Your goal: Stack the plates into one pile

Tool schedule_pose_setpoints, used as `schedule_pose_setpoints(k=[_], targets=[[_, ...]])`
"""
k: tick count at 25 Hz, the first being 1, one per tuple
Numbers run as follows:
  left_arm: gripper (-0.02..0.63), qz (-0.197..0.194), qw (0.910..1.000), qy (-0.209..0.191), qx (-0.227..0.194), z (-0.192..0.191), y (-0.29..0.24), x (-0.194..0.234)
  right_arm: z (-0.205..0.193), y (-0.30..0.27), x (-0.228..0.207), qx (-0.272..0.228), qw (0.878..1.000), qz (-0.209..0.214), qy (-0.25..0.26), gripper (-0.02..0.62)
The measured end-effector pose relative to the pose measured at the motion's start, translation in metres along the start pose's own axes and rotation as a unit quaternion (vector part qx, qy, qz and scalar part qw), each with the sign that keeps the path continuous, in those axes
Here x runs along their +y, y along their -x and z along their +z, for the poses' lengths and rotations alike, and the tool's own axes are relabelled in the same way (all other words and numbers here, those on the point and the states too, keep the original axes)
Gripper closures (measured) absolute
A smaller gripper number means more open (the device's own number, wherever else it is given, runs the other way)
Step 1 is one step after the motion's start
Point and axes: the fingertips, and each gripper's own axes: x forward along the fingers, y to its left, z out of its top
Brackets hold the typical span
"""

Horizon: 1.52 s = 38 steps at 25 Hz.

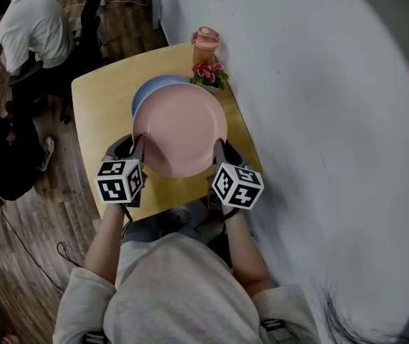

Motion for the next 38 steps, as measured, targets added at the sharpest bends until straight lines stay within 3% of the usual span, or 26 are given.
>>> schedule_pose_setpoints(k=[8,15,28,38], targets=[[0.480,0.007,0.9998,0.003,-0.019,0.035,-0.002,0.032,0.026,-0.031,0.031,-0.005,1.000,0.022,0.016,0.552],[0.477,-0.008,0.9999,0.005,0.005,0.051,-0.035,0.050,0.048,-0.066,0.037,0.006,0.999,0.010,0.038,0.552],[0.476,-0.018,0.9952,0.019,0.095,0.011,-0.104,0.077,0.006,-0.128,0.016,0.088,0.995,-0.029,0.034,0.551],[0.476,-0.017,0.9901,0.034,0.135,-0.013,-0.126,0.089,-0.016,-0.151,0.009,0.123,0.991,-0.037,0.036,0.551]])
